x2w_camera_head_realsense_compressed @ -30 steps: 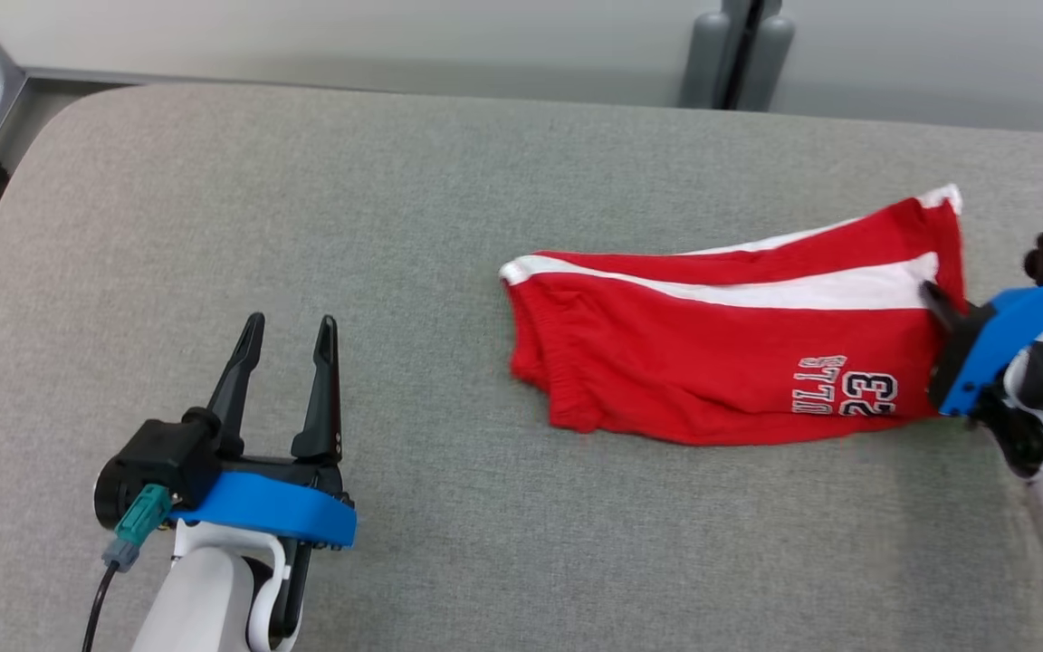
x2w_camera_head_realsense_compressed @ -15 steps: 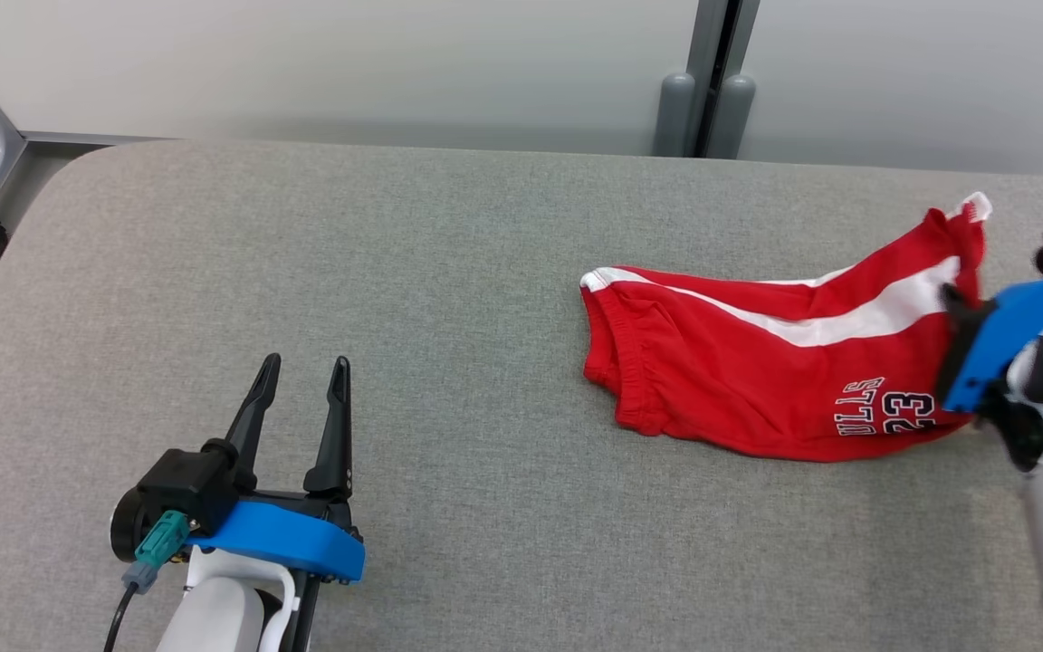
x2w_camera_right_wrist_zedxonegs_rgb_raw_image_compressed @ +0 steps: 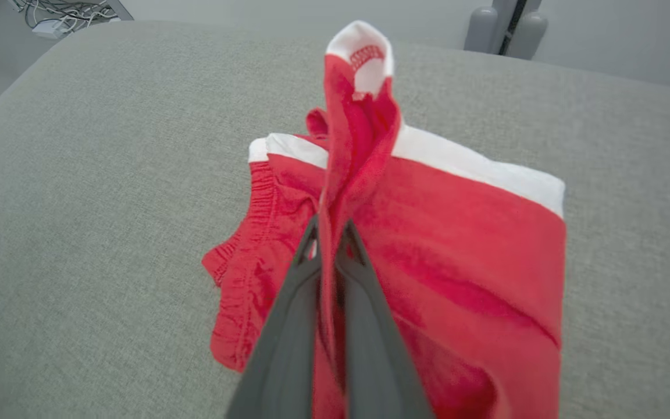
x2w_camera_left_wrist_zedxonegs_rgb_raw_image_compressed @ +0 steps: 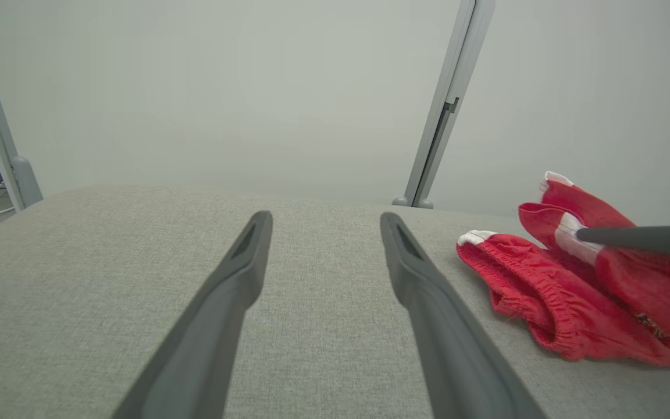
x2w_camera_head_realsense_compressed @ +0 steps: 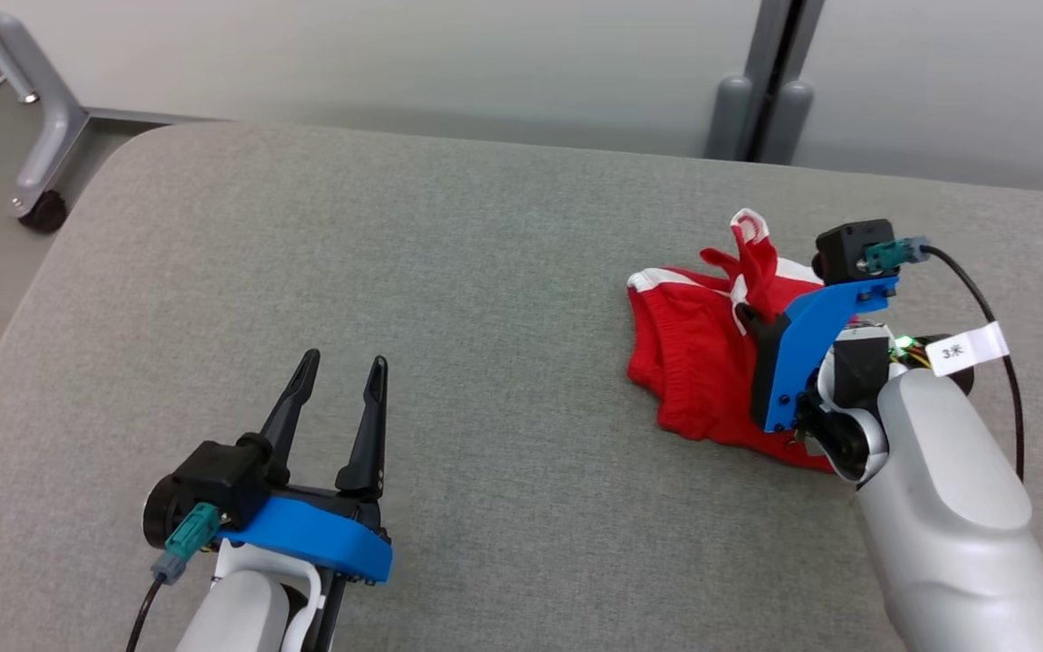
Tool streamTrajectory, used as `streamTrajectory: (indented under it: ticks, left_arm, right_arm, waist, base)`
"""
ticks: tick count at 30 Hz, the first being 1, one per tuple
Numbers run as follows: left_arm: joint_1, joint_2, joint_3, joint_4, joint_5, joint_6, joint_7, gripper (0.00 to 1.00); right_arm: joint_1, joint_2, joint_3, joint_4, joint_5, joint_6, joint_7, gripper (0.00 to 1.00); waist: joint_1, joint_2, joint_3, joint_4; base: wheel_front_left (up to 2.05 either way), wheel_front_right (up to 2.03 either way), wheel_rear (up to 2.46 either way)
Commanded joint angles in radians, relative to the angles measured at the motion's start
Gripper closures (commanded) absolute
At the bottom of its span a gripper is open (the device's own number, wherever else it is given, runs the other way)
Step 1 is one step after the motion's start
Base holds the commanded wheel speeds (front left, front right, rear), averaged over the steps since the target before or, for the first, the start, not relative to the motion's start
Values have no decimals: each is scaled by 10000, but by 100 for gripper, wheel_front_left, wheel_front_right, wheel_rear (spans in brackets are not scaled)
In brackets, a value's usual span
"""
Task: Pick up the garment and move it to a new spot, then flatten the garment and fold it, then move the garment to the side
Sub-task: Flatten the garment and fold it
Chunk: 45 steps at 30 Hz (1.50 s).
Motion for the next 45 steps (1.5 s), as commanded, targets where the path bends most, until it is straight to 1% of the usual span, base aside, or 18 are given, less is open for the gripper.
streamTrajectory:
  ticks: [1, 8, 12, 13, 14, 17, 20, 22, 24, 27, 31, 35, 37, 40, 45]
  left_arm:
    - [-143, 61, -13, 16, -30, -22, -44, 0]
    - [-442, -14, -360, 106, -136, -23, -44, 0]
    - [-571, -59, -486, 148, -187, -23, -44, 0]
    - [-568, -66, -509, 168, -206, -23, -44, 0]
    - [-563, -68, -514, 185, -213, -23, -44, 0]
    - [-546, -48, -467, 205, -210, -24, -44, 0]
    - [-405, 13, -362, 230, -200, -24, -44, 0]
    - [-266, 65, -208, 227, -199, -24, -44, 0]
    - [-166, 119, -80, 215, -166, -24, -44, 0]
    - [4, 150, 108, 187, -112, -23, -43, 0]
    - [132, 157, 178, 123, -68, -23, -43, 0]
    - [97, 128, 124, 78, -44, -23, -44, 0]
    - [18, 106, 69, 72, -46, -23, -44, 0]
    - [-69, 112, 17, 103, -55, -24, -44, 0]
    - [10, 102, 167, 152, -33, -24, -44, 0]
  right_arm:
    - [-62, 37, 44, 110, 30, 3, 7, 100]
    - [-471, 48, 996, 948, 1136, 5, -333, 100]
    - [-708, 49, 1308, 1522, 1444, 5, -575, 100]
    - [-751, 49, 1440, 1608, 1612, 5, -658, 67]
    - [-796, 51, 1552, 1642, 1848, 5, -755, 0]
    - [-823, 47, 2033, 1372, 2960, 5, -1010, 0]
    - [-583, 46, 2534, 640, 4284, 5, -1248, 0]
    - [-410, 43, 2652, 102, 4781, 5, -1470, 0]
    - [-230, -39, 2501, -402, 4748, 5, -1737, 0]
    - [226, -652, 1997, -1085, 4371, 3, -2072, 0]
    - [986, -1429, 1053, -1533, 3312, 5, -2294, 0]
    - [1713, -1615, 323, -1669, 2113, 5, -2327, 0]
    - [1939, -1496, 110, -1731, 1521, 5, -2513, 0]
    - [2290, -1174, -166, -1864, 676, 5, -3186, 0]
    - [3046, -471, -582, -2289, 73, 3, -4613, 0]
  waist:
    - [0, 0, 120, 152]
    - [0, 0, 405, 629]
    - [0, 0, 489, 739]
    - [0, 0, 496, 756]
    - [0, 0, 496, 758]
    - [0, 0, 428, 682]
    - [0, 0, 226, 500]
    - [0, 0, 72, 315]
    - [0, 0, -89, 105]
    - [0, 0, -303, -176]
    - [0, 0, -459, -424]
    - [0, 0, -406, -512]
    - [0, 0, -336, -515]
    - [0, 0, -305, -510]
    - [0, 0, -431, -647]
  base:
    - [0, 0, 0]
    - [0, 0, 0]
    - [0, 0, 0]
    - [0, 0, 0]
    - [0, 0, 0]
    - [0, 0, 0]
    - [0, 0, 0]
    - [0, 0, 0]
    - [0, 0, 0]
    - [0, 0, 0]
    - [0, 0, 0]
    - [0, 0, 0]
    - [0, 0, 0]
    - [0, 0, 0]
    - [0, 0, 0]
